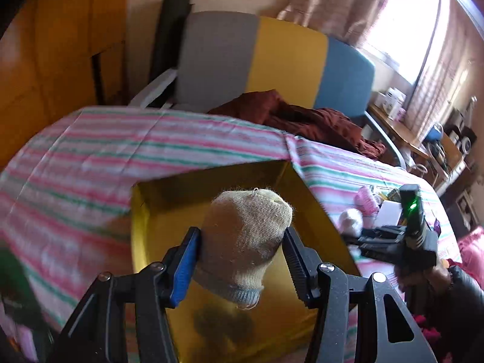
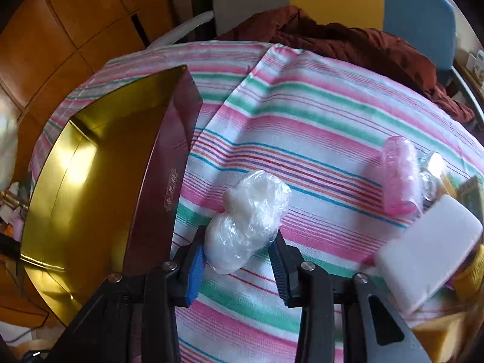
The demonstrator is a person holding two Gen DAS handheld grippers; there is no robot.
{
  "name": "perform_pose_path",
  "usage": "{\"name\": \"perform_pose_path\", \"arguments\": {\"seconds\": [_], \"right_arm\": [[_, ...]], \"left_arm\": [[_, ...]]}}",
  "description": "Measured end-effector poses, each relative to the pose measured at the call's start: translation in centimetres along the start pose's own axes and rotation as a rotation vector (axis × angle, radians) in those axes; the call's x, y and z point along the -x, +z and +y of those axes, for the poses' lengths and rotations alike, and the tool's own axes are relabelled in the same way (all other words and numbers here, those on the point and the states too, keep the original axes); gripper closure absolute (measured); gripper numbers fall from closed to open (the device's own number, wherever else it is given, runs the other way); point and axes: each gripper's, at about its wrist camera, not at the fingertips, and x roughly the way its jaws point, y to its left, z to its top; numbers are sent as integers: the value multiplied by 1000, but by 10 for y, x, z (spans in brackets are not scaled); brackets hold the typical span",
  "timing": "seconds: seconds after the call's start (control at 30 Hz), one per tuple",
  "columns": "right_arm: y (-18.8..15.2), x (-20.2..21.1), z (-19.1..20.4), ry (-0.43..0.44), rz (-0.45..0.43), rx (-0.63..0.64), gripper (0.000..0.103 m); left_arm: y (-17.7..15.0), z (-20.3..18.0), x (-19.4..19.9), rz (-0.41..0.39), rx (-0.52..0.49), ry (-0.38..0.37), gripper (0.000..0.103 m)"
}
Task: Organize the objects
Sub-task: 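Grasp the beige knit cloth with the left tool while the right grasps a plastic-wrapped bundle, then lower both held items into the gold tray and open both tools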
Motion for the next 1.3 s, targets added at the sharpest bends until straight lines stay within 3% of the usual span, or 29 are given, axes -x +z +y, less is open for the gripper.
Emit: {"name": "perform_pose_path", "arguments": {"seconds": [0.2,0.37,0.5,0.6,0.7,0.8,0.93,1.3], "right_arm": [[-2,47,17,-22,-103,38,65],[4,69,72,37,-141,145,64],[5,72,118,151,-131,214,60],[1,69,146,217,-132,239,48],[-7,67,162,222,-124,252,47],[-18,68,168,196,-122,271,47],[-32,70,168,110,-136,291,42],[-52,85,145,-15,-196,231,37]], "left_arm": [[-46,28,3,54,93,15,47],[-70,32,-3,95,111,40,44],[-81,39,10,50,132,71,27],[-84,49,23,11,166,80,25],[-84,52,34,-40,171,126,21],[-84,47,44,-102,160,195,11],[-80,36,49,-154,117,254,6],[-79,-14,47,-174,-16,274,5]]}}
